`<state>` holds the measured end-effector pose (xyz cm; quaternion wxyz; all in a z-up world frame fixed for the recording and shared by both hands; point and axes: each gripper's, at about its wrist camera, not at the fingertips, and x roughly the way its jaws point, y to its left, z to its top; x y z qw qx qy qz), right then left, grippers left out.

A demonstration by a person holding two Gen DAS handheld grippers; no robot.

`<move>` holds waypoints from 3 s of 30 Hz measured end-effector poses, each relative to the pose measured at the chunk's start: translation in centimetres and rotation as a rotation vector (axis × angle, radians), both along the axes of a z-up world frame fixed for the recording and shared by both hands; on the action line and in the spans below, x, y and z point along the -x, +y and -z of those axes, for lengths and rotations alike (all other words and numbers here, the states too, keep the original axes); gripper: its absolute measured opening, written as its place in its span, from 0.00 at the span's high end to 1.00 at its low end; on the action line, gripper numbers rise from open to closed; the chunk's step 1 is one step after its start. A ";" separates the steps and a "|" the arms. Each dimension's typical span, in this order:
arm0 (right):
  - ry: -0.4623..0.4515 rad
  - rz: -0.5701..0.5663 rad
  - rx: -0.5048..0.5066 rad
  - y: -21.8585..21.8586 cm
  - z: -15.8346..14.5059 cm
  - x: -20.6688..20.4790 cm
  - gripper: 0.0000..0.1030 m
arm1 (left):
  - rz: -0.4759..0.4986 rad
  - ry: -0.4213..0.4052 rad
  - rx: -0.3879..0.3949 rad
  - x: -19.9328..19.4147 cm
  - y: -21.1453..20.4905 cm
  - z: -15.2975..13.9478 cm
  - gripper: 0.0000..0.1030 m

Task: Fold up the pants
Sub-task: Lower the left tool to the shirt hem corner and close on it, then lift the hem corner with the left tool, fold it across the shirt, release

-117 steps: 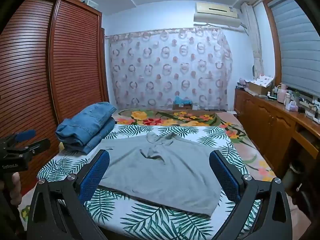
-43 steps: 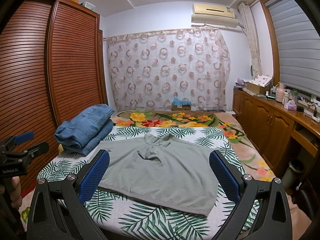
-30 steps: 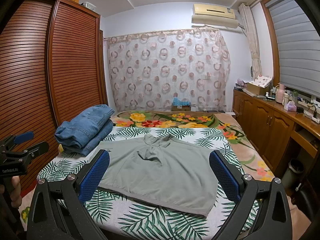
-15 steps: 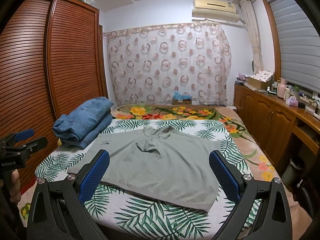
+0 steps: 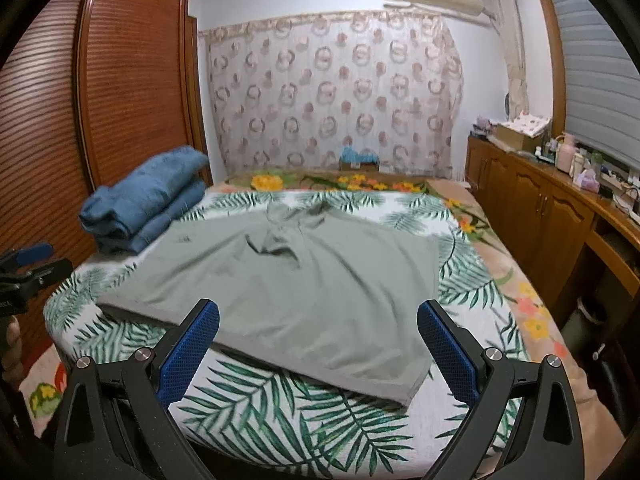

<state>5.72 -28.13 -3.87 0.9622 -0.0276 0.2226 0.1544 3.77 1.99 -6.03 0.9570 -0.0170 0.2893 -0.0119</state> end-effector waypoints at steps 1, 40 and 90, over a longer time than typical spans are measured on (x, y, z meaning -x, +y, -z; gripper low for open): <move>0.011 -0.002 0.001 0.0 0.1 -0.1 0.03 | 0.006 0.002 0.012 -0.1 0.2 0.3 0.00; 0.092 -0.029 0.102 0.4 0.5 -2.9 0.23 | 0.050 0.200 0.092 -3.0 3.6 6.4 0.57; 0.072 0.003 0.060 -3.0 -0.8 -2.8 0.41 | 0.509 0.064 0.065 -8.8 -12.5 -3.3 0.94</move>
